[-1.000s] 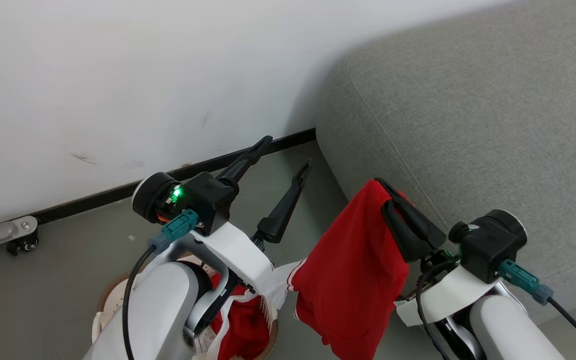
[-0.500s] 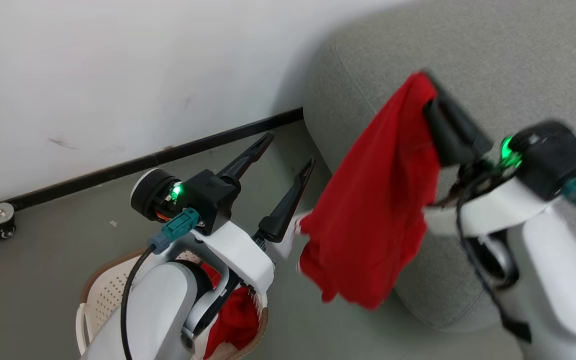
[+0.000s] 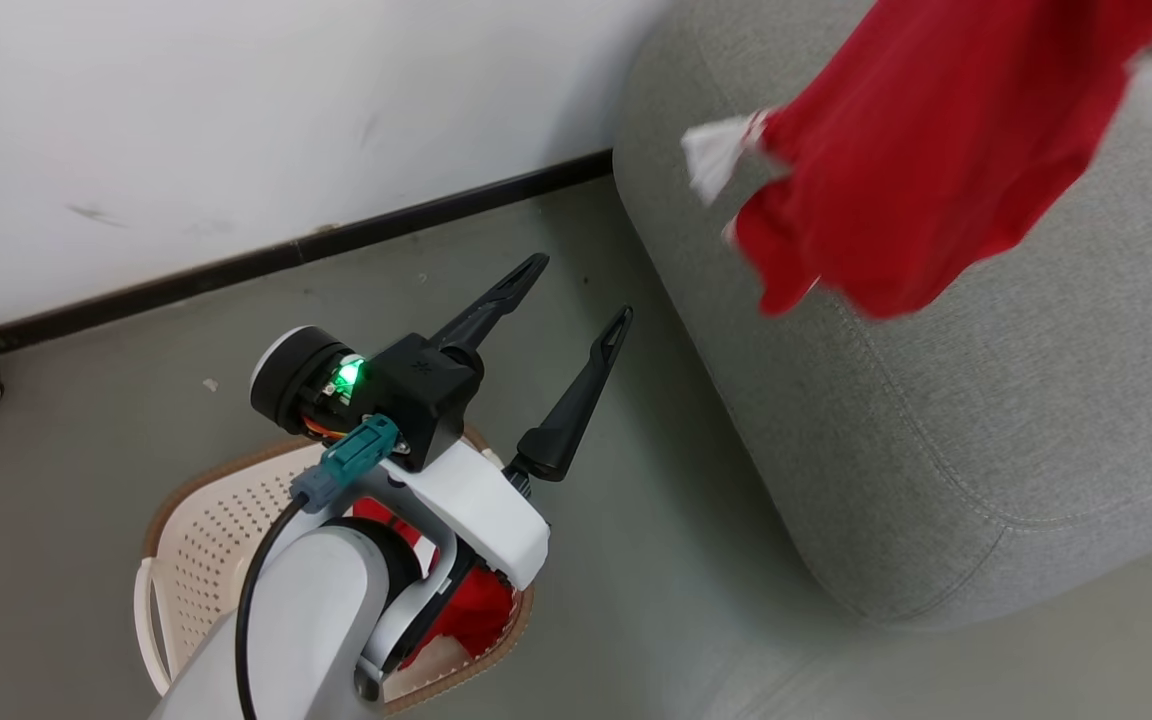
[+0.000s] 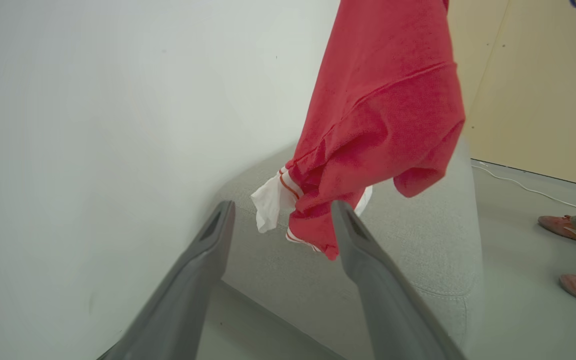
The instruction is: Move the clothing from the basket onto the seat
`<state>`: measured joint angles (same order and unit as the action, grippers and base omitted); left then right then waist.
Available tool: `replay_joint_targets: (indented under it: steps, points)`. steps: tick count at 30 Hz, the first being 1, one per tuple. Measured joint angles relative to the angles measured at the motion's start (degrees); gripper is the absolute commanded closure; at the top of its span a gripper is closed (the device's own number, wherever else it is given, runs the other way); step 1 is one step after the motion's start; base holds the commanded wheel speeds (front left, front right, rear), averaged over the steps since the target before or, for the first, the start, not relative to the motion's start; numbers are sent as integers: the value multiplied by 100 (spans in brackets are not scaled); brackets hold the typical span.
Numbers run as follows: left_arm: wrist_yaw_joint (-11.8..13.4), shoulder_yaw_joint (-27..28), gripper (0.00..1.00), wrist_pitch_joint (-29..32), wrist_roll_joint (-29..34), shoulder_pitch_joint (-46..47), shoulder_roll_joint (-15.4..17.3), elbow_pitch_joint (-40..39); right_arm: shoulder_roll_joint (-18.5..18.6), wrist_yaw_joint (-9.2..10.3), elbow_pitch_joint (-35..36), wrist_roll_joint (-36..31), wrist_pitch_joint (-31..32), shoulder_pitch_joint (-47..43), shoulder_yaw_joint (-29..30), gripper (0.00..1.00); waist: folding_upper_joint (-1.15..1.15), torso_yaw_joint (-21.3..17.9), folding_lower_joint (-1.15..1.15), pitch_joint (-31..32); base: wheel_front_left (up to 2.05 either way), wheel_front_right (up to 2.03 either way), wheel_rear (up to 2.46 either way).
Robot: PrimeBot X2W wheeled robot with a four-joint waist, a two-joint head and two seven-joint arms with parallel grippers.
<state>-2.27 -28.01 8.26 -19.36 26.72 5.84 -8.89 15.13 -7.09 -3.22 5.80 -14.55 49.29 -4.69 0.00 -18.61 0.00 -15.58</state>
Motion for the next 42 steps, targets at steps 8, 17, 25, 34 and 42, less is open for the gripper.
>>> replay_joint_targets:
  steps: [8,17,25,34,42]
  points:
    - [70,-43,0,224,33,-18,37,-215,882,0,-687,-197,381,1244,99,100,0,101,0,-339,0,0,0]
    - [169,-24,0,348,99,-18,147,-538,1489,-1,-1355,-521,661,2048,-302,100,0,231,0,-773,0,0,0]
    - [168,-51,0,471,146,-1,168,-769,1883,-4,-1451,-901,700,2821,-350,100,0,329,0,-1172,0,0,0]
    - [162,-49,0,567,186,127,209,-960,2196,-5,-2023,-1101,868,2974,-226,100,0,408,0,-1601,0,0,0]
    - [153,-26,0,658,242,337,325,-1099,2249,-5,-2544,-1201,926,2963,410,100,0,466,0,-1973,0,0,0]
